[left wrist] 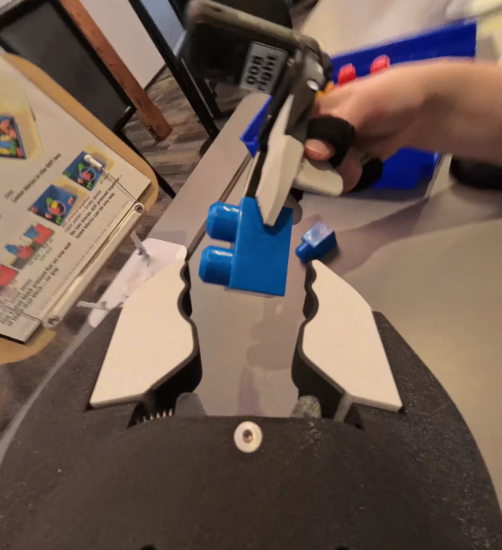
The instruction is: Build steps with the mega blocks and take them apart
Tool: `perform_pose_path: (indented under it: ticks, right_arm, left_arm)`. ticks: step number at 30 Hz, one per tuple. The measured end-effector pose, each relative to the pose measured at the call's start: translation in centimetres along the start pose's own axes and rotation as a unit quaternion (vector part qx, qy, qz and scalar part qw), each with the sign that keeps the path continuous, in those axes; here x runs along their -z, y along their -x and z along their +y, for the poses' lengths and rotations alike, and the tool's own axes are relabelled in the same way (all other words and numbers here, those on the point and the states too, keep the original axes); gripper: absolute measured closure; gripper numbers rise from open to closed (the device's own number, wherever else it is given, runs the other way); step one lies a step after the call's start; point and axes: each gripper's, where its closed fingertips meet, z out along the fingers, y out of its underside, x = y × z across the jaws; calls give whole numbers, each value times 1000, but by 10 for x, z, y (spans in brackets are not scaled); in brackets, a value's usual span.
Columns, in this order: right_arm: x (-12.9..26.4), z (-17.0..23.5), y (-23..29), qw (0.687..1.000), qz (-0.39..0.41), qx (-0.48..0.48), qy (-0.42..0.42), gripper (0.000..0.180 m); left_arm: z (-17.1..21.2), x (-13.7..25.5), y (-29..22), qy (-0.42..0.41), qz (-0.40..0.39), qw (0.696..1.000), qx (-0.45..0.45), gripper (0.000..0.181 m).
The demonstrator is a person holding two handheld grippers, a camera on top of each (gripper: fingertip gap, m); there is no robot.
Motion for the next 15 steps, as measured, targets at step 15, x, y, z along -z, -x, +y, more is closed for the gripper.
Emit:
perform_pose_path:
  ticks: [15]
  right_arm:
    - [12, -27, 73, 944, -76, 297, -126, 142]
  left_arm:
    - [-46, 23, -7, -219, 191, 923, 253, 144]
